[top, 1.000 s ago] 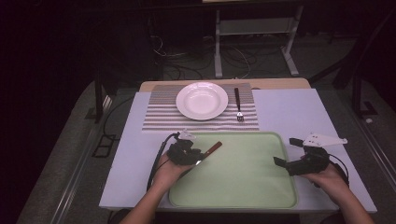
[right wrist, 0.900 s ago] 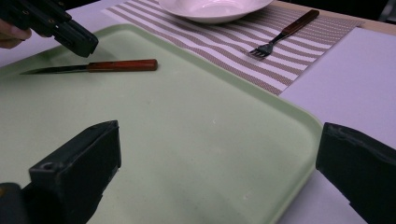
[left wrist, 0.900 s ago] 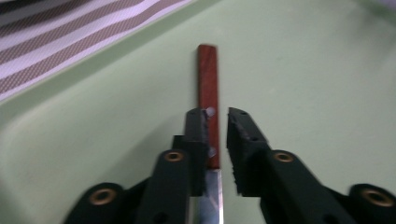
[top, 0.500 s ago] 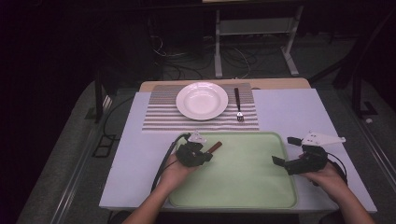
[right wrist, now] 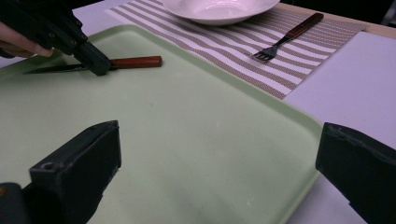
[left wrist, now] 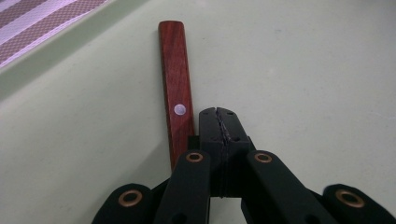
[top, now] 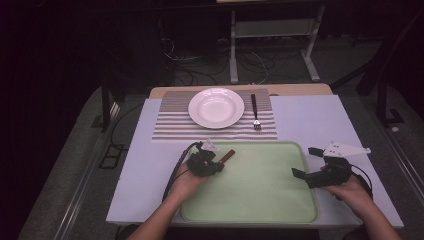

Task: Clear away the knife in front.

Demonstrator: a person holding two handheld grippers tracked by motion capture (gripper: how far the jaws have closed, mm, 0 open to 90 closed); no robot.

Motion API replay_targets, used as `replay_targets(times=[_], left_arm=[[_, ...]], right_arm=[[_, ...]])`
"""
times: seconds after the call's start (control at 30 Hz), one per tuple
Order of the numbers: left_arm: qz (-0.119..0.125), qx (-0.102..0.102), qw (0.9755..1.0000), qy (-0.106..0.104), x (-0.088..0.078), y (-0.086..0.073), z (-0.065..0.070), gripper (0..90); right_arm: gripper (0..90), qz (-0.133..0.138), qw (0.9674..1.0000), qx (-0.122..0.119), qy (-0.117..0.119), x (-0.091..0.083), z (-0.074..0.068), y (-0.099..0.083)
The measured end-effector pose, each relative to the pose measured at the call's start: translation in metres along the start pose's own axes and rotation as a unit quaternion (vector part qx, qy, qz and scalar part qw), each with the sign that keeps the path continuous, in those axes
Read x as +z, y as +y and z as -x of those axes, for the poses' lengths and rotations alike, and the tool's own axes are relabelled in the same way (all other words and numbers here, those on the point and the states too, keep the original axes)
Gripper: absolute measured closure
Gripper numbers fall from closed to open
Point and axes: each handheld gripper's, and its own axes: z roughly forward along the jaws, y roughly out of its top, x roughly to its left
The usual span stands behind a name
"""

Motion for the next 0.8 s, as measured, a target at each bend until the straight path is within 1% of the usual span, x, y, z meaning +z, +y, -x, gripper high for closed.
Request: replay_targets(times=[0.13,0.3,0.37,0.43,0.5,0.53,0.57,0.63,0.67,0.73,0.8], left_arm=[[-0.001,-0.005,0.9999,0.013,-0.003,-0.002,-0.005,89.6],[0.0,-0.012,0.9994,0.033,-0.008,-0.004,-0.015,89.6],[0.003,-0.02,0.9994,0.028,-0.009,-0.005,-0.019,89.7],[0.006,-0.02,0.9994,0.028,-0.008,-0.005,-0.02,89.6],[0.01,-0.027,0.9993,0.025,-0.005,-0.002,-0.023,89.7],[0.011,-0.024,0.9993,0.025,-0.003,0.001,-0.024,89.7],[0.011,-0.017,0.9993,0.03,-0.001,0.003,-0.025,89.7],[0.01,-0.001,0.9989,0.047,0.002,0.008,-0.025,89.7],[0.011,0.002,0.9987,0.05,0.003,0.009,-0.025,89.6],[0.012,0.001,0.9987,0.05,0.004,0.01,-0.028,89.6],[0.011,0.003,0.9982,0.06,0.004,0.012,-0.031,89.6]], right_arm=[[0.3,0.003,1.0,0.0,0.0,-0.001,0.001,0.0],[0.3,0.003,1.0,-0.001,0.001,-0.001,0.0,0.0],[0.3,0.003,1.0,-0.001,0.001,0.0,0.0,0.0],[0.3,0.002,1.0,-0.001,0.0,0.0,0.0,0.0],[0.3,0.001,1.0,0.0,0.0,0.0,0.0,0.0],[0.3,0.001,1.0,0.0,0.0,0.0,0.0,0.0],[0.3,0.0,1.0,-0.001,0.001,0.001,0.0,0.0],[0.3,-0.001,1.0,-0.001,0.001,0.001,0.0,0.0],[0.3,-0.001,1.0,-0.002,0.001,0.001,0.0,0.0],[0.3,-0.002,1.0,-0.002,0.001,0.001,-0.001,0.0],[0.3,-0.002,1.0,0.0,0.0,0.001,0.0,0.0]])
